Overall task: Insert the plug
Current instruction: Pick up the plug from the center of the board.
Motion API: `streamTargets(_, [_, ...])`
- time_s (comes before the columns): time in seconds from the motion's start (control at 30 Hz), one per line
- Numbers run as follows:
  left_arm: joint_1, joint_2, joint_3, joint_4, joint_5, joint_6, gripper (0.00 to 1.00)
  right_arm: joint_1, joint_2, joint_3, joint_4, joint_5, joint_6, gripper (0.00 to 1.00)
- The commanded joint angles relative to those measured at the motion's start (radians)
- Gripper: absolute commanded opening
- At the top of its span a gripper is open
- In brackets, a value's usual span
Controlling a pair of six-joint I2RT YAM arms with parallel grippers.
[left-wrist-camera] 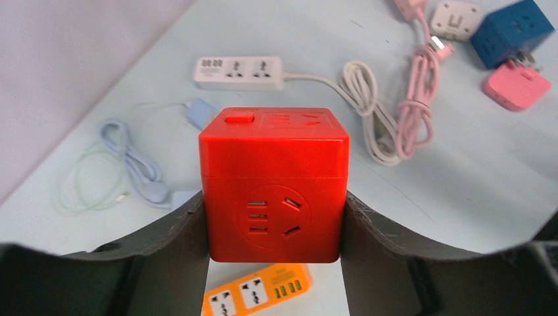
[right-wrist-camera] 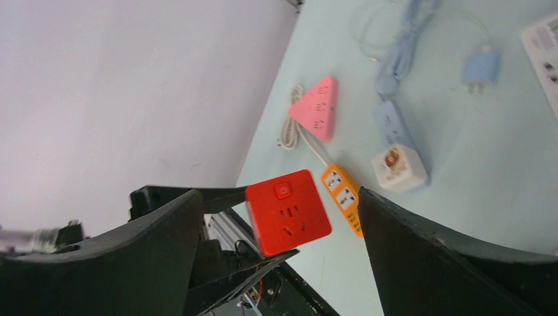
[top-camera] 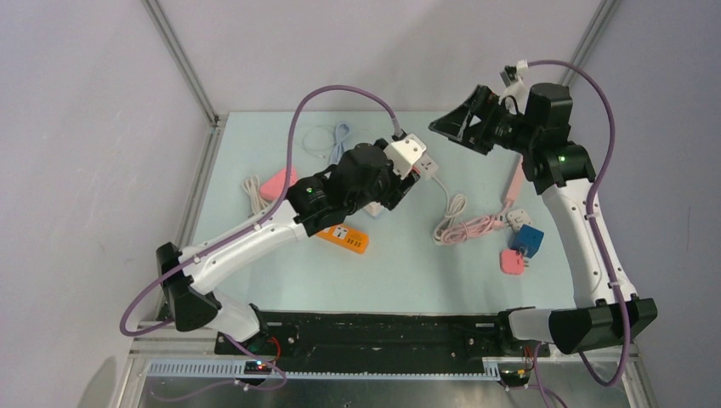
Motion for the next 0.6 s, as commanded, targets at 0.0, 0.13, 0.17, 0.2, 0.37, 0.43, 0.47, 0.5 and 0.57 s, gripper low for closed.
streamTargets(0.0, [0.011, -0.065, 0.027, 0.039, -0.068, 0.082, 0.00, 0.089, 0.025, 0.095, 0.038, -0.032, -0.091, 0.92])
streamTargets(0.13, [0.015, -0.121, -0.017, 0.039, -0.009, 0.144, 0.00, 0.172, 0.063, 0.161, -0.032, 0.043, -0.174, 0.93])
streamTargets(0.17, [0.017, -0.128, -0.021, 0.039, -0.001, 0.150, 0.00, 0.204, 0.064, 0.164, -0.050, 0.066, -0.211, 0.93])
streamTargets(0.2, [0.019, -0.148, -0.032, 0.043, 0.025, 0.167, 0.00, 0.216, 0.063, 0.162, -0.056, 0.109, -0.225, 0.93])
streamTargets(0.37, [0.028, -0.210, -0.081, 0.087, 0.137, 0.224, 0.00, 0.239, 0.052, 0.103, -0.061, 0.090, -0.228, 0.93])
streamTargets(0.43, [0.029, -0.227, -0.098, 0.102, 0.169, 0.253, 0.00, 0.250, 0.047, 0.082, -0.055, 0.053, -0.237, 0.93])
streamTargets(0.47, [0.029, -0.235, -0.105, 0.106, 0.181, 0.264, 0.00, 0.257, 0.047, 0.078, -0.061, 0.045, -0.248, 0.93])
streamTargets(0.5, [0.030, -0.239, -0.107, 0.105, 0.199, 0.283, 0.00, 0.272, 0.051, 0.077, -0.065, 0.034, -0.254, 0.93])
streamTargets(0.57, [0.032, -0.254, -0.107, 0.108, 0.219, 0.301, 0.00, 0.289, 0.063, 0.080, -0.077, 0.017, -0.264, 0.93])
